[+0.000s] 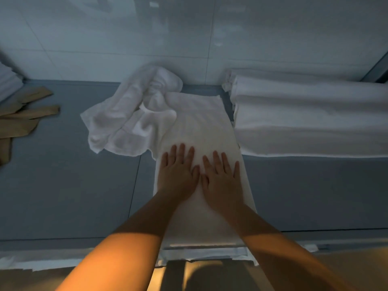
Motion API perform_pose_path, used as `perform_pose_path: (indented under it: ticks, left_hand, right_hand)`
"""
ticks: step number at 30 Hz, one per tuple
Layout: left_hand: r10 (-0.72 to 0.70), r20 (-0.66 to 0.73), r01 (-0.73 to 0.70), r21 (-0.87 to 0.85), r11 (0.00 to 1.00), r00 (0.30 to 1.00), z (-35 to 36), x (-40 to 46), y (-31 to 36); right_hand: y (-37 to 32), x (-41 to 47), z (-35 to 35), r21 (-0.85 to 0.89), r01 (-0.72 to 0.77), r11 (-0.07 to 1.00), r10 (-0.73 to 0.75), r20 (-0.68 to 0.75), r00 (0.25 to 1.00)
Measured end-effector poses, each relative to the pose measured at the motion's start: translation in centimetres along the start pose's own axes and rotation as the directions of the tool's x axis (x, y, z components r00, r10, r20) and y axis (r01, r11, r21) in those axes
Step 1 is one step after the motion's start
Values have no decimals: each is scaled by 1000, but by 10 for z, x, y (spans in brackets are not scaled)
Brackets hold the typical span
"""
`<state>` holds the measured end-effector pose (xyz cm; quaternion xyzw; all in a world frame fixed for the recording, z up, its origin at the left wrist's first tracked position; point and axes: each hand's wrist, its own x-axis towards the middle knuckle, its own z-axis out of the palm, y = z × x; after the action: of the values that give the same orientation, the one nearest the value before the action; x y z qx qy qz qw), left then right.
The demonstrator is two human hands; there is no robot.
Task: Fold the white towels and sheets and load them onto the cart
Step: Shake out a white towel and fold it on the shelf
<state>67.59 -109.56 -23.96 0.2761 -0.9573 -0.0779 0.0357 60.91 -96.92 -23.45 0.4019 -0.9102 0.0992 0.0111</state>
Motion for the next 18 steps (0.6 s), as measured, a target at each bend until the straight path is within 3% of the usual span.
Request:
perform_pose_path:
  ticks: [5,10,13,18]
  left_hand:
    - [25,36,-24,-17,1000,999,-10,2,2]
    - [43,-39,-43,-10,999,998,-9,-75,6]
    - [21,-1,-21,-5,1000,1000,-10,-86,8]
    - [41,-29,-42,-54,998,999,-8,-80,3]
  right_hand:
    - [2,-16,5,-13,-22,1000,22,5,1000]
    - [2,-9,-3,-22,-12,1000,13,78,997]
    - [-6,-23,-6,-43,-2,999,7,108,994]
    - [-6,-57,-6,-23,47,999,-46,65,997]
